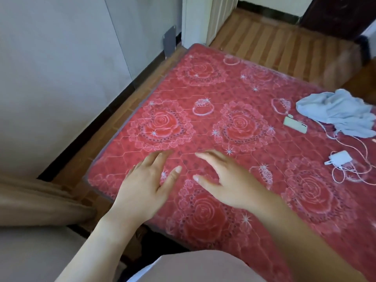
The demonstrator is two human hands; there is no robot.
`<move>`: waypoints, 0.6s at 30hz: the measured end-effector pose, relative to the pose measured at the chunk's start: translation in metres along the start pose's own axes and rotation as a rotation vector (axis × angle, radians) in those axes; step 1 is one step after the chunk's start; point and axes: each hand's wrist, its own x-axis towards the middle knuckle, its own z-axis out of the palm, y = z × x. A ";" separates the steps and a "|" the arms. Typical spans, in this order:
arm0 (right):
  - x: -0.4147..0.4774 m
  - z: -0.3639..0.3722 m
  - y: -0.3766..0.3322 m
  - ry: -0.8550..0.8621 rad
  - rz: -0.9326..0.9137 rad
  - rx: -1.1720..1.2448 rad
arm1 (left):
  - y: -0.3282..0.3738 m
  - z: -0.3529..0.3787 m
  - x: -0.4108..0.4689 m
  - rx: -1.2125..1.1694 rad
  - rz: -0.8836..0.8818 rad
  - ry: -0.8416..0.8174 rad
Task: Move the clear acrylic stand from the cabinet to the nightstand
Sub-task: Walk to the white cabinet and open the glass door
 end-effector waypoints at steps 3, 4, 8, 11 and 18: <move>0.033 0.009 -0.041 0.015 -0.008 -0.007 | -0.038 -0.042 0.011 0.043 0.018 -0.010; 0.043 0.010 -0.052 0.015 -0.014 0.005 | -0.048 -0.054 0.014 0.054 0.012 -0.003; 0.075 0.010 -0.083 0.048 -0.051 0.053 | -0.073 -0.086 0.020 0.058 -0.011 0.020; 0.090 0.012 -0.091 0.057 -0.079 0.066 | -0.083 -0.096 0.019 0.065 -0.029 0.037; 0.134 0.022 -0.105 0.039 -0.145 0.069 | -0.110 -0.116 0.027 0.076 -0.033 0.069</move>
